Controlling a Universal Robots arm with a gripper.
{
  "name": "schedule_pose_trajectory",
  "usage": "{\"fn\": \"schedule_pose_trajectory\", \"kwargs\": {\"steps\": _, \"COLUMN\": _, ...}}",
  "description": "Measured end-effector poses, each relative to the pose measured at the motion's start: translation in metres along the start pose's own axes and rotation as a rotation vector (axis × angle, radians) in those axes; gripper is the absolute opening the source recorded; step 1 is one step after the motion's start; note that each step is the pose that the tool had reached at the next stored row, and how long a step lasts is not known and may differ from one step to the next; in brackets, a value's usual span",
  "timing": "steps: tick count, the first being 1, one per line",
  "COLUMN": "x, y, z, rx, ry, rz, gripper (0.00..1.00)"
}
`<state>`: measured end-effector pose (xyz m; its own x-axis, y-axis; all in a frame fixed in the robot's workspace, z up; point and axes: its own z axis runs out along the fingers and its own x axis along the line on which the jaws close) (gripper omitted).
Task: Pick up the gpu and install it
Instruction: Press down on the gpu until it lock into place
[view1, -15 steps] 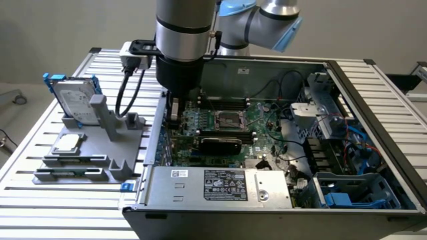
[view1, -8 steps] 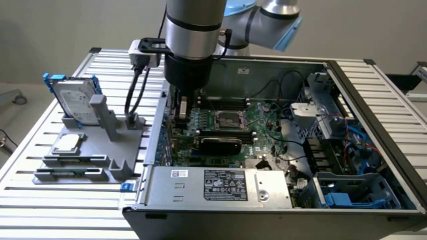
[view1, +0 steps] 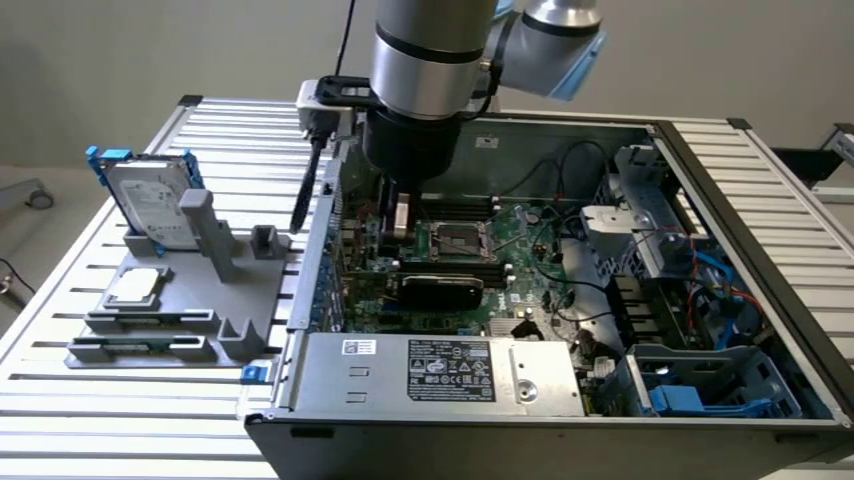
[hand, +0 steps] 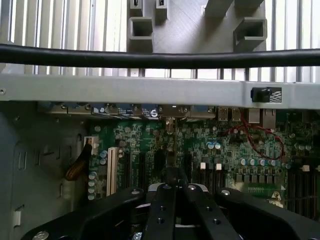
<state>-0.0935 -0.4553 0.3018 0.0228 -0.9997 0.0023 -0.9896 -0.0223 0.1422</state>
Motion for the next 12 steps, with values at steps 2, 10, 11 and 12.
{"fn": "schedule_pose_trajectory", "kwargs": {"steps": 2, "x": 0.0, "y": -0.0089, "z": -0.0013, "rx": 0.0, "ry": -0.0002, "rz": 0.0, "gripper": 0.11}}
{"fn": "schedule_pose_trajectory", "kwargs": {"steps": 10, "x": 0.001, "y": -0.028, "z": -0.004, "rx": -0.0016, "ry": -0.0047, "rz": -0.001, "gripper": 0.11}}
{"fn": "schedule_pose_trajectory", "kwargs": {"steps": 11, "x": 0.001, "y": -0.028, "z": -0.0041, "rx": -0.0016, "ry": -0.0047, "rz": -0.001, "gripper": 0.11}}
{"fn": "schedule_pose_trajectory", "kwargs": {"steps": 12, "x": 0.001, "y": -0.028, "z": -0.0041, "rx": -0.0017, "ry": -0.0046, "rz": -0.001, "gripper": 0.11}}
